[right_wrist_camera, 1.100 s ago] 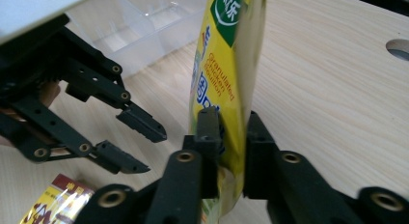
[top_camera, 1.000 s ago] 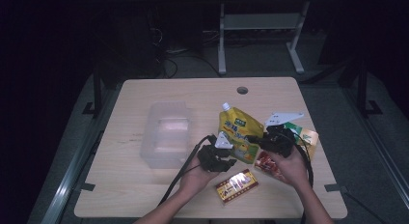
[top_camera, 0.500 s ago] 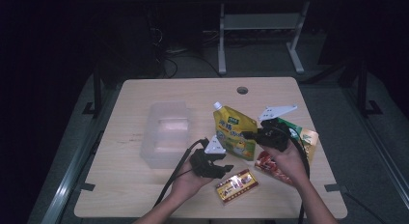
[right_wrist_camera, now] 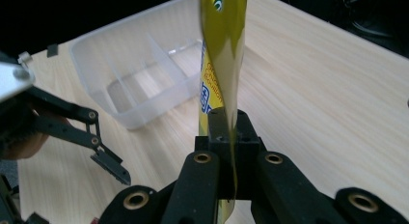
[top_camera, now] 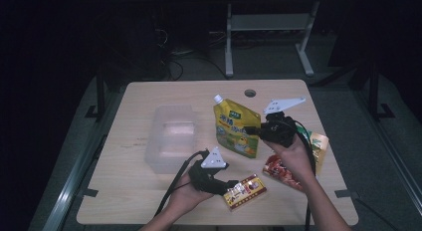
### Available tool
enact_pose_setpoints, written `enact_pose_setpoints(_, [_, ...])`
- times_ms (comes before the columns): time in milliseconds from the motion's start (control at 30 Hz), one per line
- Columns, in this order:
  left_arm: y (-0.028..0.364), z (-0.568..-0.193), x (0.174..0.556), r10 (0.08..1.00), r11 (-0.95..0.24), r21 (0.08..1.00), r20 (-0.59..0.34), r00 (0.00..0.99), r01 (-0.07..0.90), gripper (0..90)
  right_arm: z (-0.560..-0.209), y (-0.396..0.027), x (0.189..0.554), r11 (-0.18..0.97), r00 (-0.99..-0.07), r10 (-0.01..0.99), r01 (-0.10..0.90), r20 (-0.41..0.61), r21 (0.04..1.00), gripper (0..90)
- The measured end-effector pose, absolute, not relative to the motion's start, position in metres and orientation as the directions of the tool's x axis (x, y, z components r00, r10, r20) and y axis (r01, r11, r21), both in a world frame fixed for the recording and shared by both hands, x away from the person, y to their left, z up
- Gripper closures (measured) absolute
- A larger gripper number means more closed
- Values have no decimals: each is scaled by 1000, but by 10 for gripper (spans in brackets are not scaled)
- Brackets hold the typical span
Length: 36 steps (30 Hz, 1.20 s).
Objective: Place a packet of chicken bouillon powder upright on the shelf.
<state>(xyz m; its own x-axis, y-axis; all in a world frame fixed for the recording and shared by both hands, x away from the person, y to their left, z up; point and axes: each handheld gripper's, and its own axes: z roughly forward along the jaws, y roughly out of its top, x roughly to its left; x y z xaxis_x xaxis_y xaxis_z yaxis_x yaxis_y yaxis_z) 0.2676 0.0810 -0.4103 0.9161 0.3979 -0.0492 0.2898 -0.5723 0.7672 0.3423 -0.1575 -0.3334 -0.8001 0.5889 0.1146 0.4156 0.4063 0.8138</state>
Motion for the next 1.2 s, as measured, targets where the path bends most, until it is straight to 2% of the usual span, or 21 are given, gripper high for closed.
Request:
enact_pose_setpoints(533, [83, -417, 259, 378, -564, 777, -58, 924, 279, 246, -303, -133, 354, 435, -831, 549, 375, 89, 819, 898])
enact_pose_setpoints(1200, [82, -417, 253, 367, -559, 786, -53, 929, 266, 239, -283, -103, 362, 470, -862, 503, 335, 64, 816, 898])
